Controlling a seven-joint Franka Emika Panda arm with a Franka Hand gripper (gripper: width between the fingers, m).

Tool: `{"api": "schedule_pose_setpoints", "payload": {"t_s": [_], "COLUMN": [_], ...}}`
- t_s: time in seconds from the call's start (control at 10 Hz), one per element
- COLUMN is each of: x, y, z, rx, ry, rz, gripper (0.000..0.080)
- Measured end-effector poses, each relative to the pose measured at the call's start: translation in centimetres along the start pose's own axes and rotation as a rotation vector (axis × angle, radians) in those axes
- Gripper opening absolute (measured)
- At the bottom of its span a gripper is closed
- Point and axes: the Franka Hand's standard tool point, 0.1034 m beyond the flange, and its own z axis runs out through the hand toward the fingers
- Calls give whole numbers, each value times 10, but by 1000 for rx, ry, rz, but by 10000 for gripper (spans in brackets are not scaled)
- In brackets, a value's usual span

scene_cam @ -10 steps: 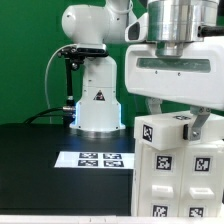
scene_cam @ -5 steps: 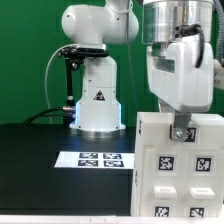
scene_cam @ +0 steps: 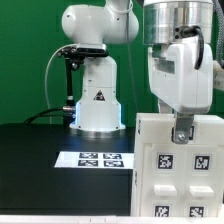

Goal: Assemble cabinet

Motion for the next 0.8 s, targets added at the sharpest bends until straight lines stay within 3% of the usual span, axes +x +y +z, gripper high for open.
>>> {"api": "schedule_pose_setpoints", "payload": {"t_s": [0.2,0.5,0.8], "x": [-9,-10,-12], "y": [7,11,8], "z": [-16,-47,-45], "rx": [3,37,36], "ry": [-17,-43,-40], "rz": [-32,-56,-61], "gripper": [797,797,797]}}
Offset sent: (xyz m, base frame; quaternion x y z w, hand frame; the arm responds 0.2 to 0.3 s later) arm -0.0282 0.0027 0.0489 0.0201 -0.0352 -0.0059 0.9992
